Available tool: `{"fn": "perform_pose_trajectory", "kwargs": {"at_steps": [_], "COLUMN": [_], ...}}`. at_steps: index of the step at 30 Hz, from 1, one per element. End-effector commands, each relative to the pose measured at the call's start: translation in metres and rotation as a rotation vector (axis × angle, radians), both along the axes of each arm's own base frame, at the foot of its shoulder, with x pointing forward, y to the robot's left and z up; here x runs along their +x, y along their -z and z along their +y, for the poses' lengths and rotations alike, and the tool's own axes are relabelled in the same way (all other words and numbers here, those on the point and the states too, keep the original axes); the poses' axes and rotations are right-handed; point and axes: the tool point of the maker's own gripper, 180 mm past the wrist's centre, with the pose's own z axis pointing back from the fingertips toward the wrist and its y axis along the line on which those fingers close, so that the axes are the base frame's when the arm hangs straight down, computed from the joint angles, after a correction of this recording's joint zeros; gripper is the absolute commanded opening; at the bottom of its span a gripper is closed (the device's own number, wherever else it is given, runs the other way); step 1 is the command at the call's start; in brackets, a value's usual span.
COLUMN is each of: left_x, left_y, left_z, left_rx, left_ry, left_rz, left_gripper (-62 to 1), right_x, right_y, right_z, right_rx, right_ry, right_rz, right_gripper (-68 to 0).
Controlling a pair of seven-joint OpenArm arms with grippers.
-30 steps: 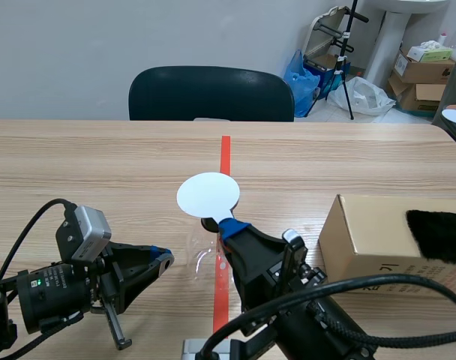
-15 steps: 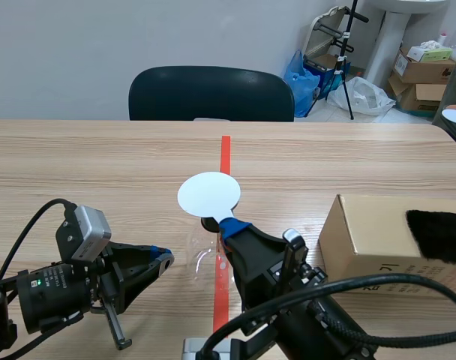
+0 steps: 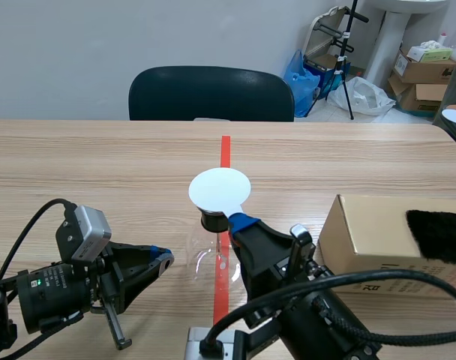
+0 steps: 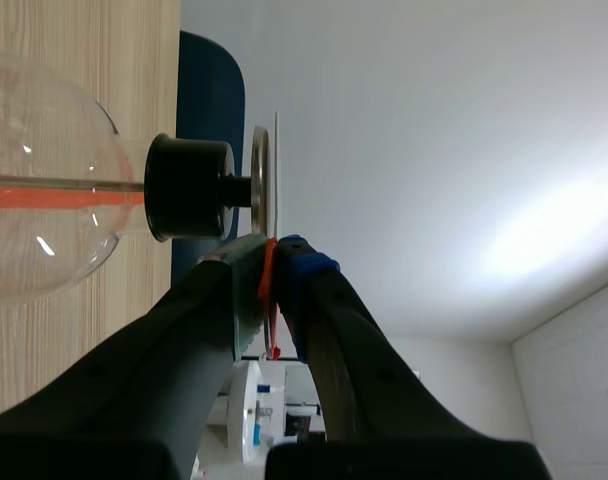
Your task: Do the electroscope experiment
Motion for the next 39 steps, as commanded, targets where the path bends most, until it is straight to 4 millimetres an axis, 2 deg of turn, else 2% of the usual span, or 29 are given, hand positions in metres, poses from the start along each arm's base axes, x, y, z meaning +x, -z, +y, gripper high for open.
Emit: {"fn": "perform_pose_trajectory", "kwargs": {"at_steps": [1, 9, 24, 39], "left_x": [0.006, 0.006, 0.005, 0.005], "left_y": [-0.012, -0.012, -0.012, -0.012], "left_z": [-0.002, -0.002, -0.003, -0.003], "left_rx": [-0.032, -0.032, -0.029, -0.029], "left_ry": [-0.007, -0.007, 0.0, 0.0], "left_rz": [-0.033, -0.033, -0.038, -0.038], "left_gripper": [-57.7, -57.7, -57.7, -57.7], "right_x": [0.007, 0.021, 0.029, 0.033], "right_y": [-0.011, -0.021, -0.017, -0.019], "right_z": [-0.003, -0.024, -0.063, -0.078], "right_rx": [0.012, 0.04, 0.053, 0.054], "right_ry": [0.014, 0.164, 0.398, 0.467], "right_rz": [-0.039, -0.058, -0.043, -0.052], "right_gripper": [-66.5, -66.5, -66.5, -66.5]}}
